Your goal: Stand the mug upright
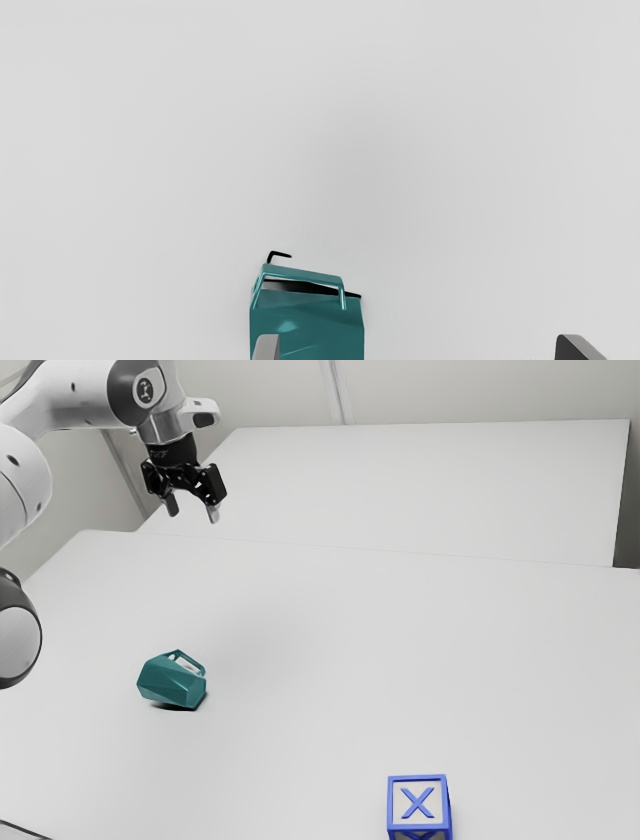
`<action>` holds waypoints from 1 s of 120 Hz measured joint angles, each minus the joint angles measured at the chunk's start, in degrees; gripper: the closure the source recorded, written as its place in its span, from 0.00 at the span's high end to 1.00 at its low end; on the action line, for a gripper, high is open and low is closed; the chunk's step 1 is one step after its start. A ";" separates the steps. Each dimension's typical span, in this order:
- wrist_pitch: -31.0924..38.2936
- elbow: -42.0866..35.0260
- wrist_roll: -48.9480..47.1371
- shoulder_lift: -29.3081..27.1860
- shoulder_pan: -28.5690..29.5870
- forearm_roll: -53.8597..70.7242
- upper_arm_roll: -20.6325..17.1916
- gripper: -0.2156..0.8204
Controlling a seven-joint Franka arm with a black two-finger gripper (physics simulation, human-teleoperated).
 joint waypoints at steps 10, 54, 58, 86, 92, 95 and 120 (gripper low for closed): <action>-0.04 0.00 0.43 -0.03 0.06 -0.41 0.15 0.79; -2.02 -24.69 2.43 -13.97 3.30 -9.26 8.12 0.79; -2.04 -26.19 3.16 -13.90 4.46 -10.54 9.29 0.79; -0.78 -28.53 10.69 -5.65 9.36 -16.53 14.51 0.79; -0.04 -28.39 12.56 -3.65 9.54 -17.66 14.60 0.79; 0.38 -28.30 13.49 -2.77 9.68 -18.19 14.61 0.79; 4.12 -27.92 21.11 3.36 10.65 -23.85 14.61 0.79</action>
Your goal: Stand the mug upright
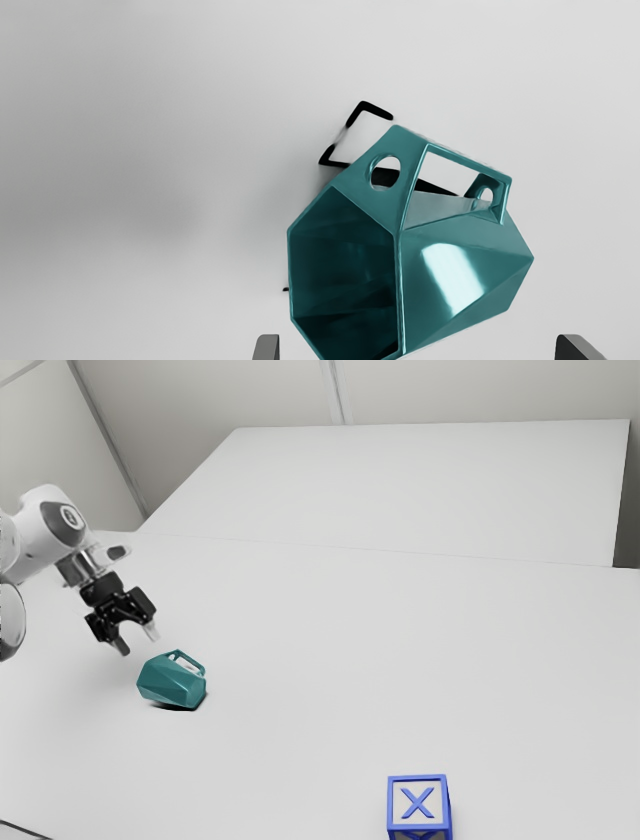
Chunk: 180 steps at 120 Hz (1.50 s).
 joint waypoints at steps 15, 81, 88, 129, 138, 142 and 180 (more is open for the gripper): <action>1.63 -0.13 4.09 2.10 0.84 -3.36 0.00 0.79; 1.08 -2.13 15.75 4.14 1.95 -12.22 -0.02 0.79; 0.56 -2.95 16.49 3.74 2.19 -12.34 -0.02 0.79; -1.71 -5.57 19.67 2.01 2.96 -13.23 -0.03 0.79; -2.07 -5.97 20.16 2.00 2.93 -13.88 -0.03 0.79; -2.20 -6.25 20.37 2.00 2.93 -14.21 -0.03 0.79; -2.74 -7.80 22.11 2.51 3.48 -17.64 -0.03 0.79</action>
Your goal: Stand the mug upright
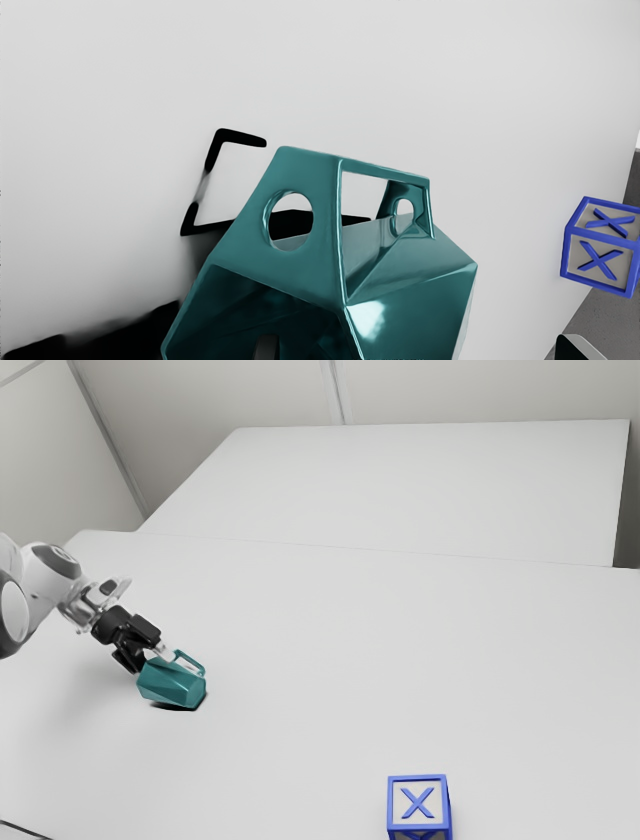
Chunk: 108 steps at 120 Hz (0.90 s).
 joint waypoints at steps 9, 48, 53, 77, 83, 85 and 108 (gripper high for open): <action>-0.07 -0.06 0.36 0.15 0.56 -0.29 0.00 0.79; -0.07 -0.37 1.79 0.46 1.29 -0.87 0.00 0.69; -0.06 -0.40 1.97 0.46 1.29 -1.04 0.00 0.65; -0.19 -0.75 2.71 0.45 1.29 -1.87 0.00 0.48; -0.27 -0.85 2.86 0.45 1.29 -2.06 0.00 0.44; -0.29 -0.93 2.91 0.45 1.29 -2.18 0.00 0.43; -0.70 -1.29 3.38 0.39 1.29 -3.22 0.00 0.33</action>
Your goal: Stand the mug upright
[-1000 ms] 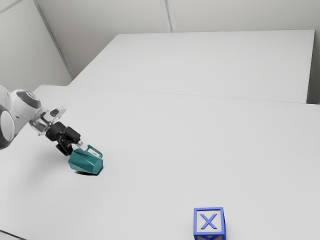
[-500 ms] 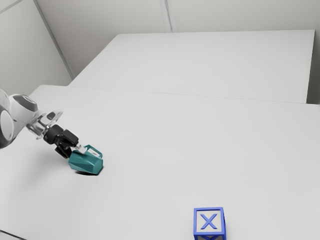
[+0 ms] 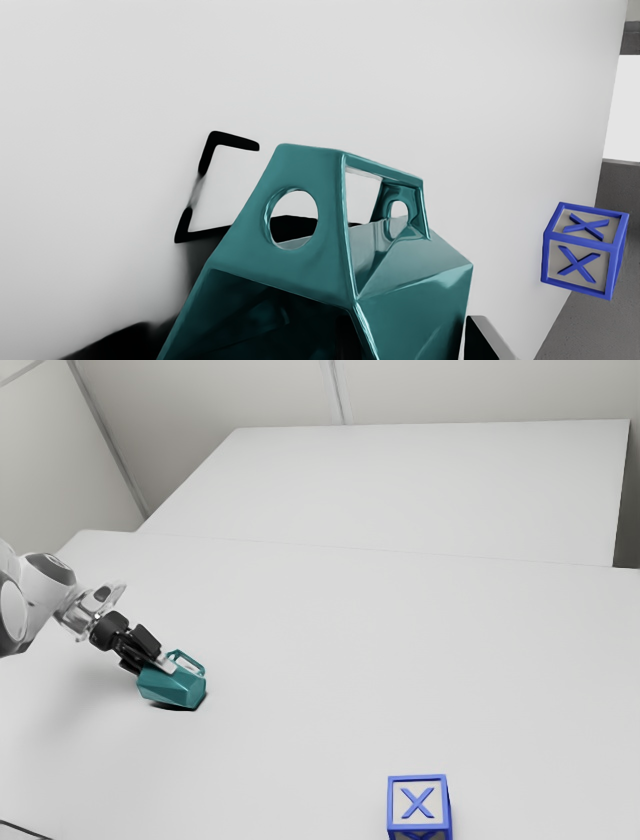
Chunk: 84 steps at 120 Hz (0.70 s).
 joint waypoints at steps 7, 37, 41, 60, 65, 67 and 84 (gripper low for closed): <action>-0.18 0.00 0.11 -0.06 -0.04 -0.35 0.00 0.31; -1.02 0.25 0.47 -0.68 -0.72 -2.37 -0.11 0.23; -1.11 0.29 0.50 -0.76 -0.79 -2.68 -0.27 0.22; -1.44 0.37 0.55 -1.27 -1.21 -4.15 -0.89 0.18; -1.50 0.45 0.54 -1.36 -1.28 -4.42 -1.09 0.16; -1.51 0.49 0.53 -1.38 -1.29 -4.50 -1.15 0.15; -1.53 0.61 0.48 -1.51 -1.41 -4.92 -1.57 0.10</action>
